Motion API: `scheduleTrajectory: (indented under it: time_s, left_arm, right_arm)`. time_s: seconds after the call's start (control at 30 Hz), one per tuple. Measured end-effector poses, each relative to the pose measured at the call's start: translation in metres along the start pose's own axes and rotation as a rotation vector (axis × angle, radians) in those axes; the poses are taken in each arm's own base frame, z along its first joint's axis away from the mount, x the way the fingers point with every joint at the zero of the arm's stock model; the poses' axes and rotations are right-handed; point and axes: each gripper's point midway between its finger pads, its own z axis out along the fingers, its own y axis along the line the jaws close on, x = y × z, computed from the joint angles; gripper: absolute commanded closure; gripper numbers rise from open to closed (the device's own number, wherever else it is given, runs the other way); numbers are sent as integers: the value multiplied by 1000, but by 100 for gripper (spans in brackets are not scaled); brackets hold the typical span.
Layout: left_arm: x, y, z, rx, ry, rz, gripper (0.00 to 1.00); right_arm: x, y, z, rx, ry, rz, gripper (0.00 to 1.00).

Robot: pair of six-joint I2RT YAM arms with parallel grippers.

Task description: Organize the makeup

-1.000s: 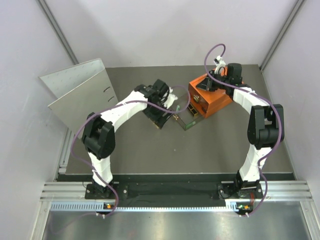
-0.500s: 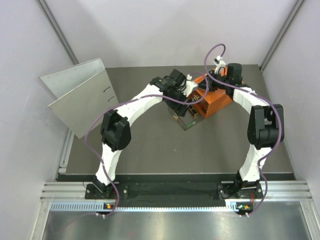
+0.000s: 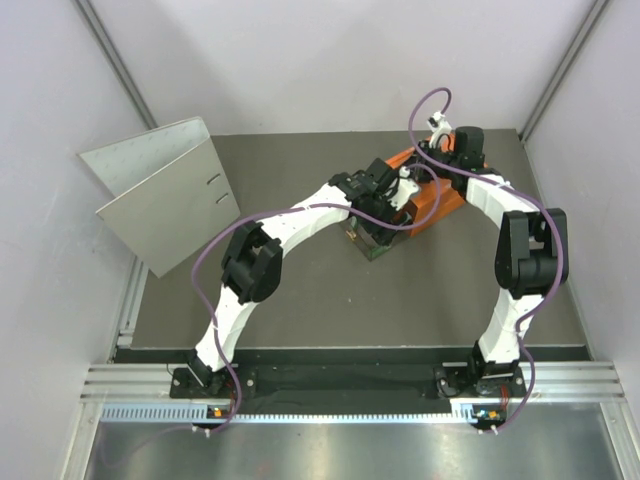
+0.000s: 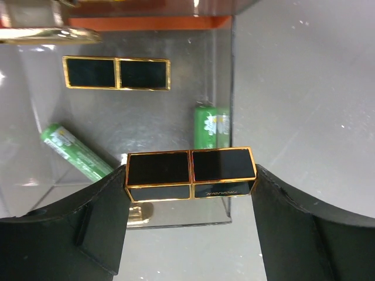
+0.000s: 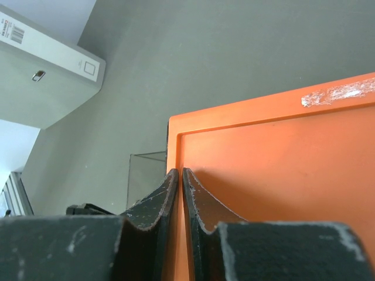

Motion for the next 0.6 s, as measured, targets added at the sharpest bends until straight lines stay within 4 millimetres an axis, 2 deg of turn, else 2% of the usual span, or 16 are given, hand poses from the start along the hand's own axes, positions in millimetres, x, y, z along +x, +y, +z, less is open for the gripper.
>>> scheduleTrajectory:
  time_s: [0.03,0.07,0.1,0.47,0.6]
  left_arm:
    - [-1,1,0,-8,-4,1,37]
    - [-2,4,0,-19,-7,2,26]
    - [-3,5,0,-27,-11,3,1]
    - [-7,34,-1,-185,-24,26,1]
    - [-2,42,-6,-232,-17,32,1]
  right_arm:
    - [0,0,0,1,0,1,90]
    - [0,0,0,0,0,0,90]
    - [0,0,0,0,0,0,90]
    - [0,0,0,0,1,1,90]
    - [0,0,0,1,0,1,90]
